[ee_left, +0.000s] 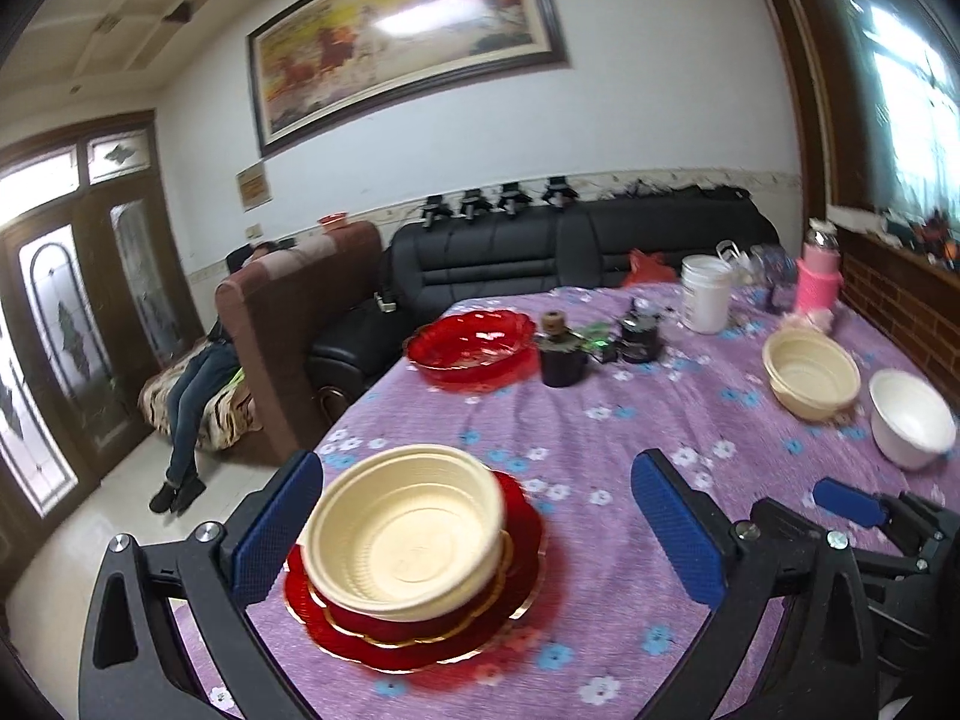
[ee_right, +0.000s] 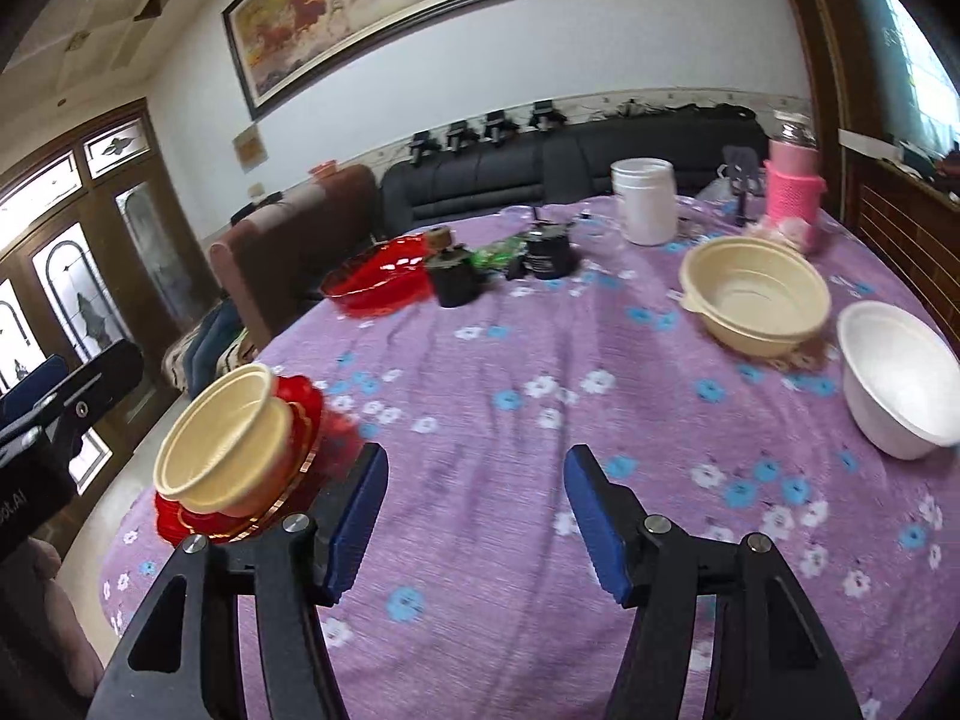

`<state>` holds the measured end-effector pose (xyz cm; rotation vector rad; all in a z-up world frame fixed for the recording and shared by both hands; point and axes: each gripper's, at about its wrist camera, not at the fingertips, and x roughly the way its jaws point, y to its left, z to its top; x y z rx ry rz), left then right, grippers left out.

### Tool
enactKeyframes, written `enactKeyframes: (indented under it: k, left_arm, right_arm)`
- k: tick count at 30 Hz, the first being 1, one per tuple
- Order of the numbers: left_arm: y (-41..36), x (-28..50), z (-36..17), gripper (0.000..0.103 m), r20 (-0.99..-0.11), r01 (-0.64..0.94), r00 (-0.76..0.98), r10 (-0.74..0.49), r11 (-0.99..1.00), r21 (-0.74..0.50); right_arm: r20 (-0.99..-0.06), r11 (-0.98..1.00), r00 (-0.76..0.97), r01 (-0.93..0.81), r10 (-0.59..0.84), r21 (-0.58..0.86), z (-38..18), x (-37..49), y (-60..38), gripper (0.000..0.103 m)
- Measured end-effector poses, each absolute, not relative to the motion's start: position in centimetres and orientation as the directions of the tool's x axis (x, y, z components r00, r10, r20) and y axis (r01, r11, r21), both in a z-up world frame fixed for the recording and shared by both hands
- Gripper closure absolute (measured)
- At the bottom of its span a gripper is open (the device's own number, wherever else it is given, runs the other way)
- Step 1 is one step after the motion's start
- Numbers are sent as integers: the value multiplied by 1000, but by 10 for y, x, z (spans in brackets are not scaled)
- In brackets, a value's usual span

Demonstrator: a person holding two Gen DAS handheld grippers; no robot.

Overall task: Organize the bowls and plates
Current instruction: 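Move the right gripper to the second cream bowl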

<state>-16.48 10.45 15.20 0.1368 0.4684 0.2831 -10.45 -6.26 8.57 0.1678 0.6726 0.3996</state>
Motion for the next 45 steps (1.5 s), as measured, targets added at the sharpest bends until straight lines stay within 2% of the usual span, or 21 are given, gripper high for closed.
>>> enactKeyframes:
  k: [12, 21, 31, 45]
  left_arm:
    - [47, -146, 124, 0, -499, -109, 824, 268, 939, 325]
    - [39, -134, 113, 0, -589, -28, 787, 184, 964, 263]
    - [36, -127, 109, 0, -642, 17, 757, 126, 977, 212]
    - [21, -111, 120, 0, -640, 57, 762, 98, 975, 217]
  right_arm:
    - [-593, 930, 723, -210, 355, 301, 77, -106, -114, 37]
    - [-600, 937, 726, -193, 337, 292, 79, -110, -126, 36]
    - [-598, 940, 733, -178, 324, 291, 85, -111, -136, 36]
    - [-579, 968, 782, -127, 233, 217, 121, -101, -177, 34]
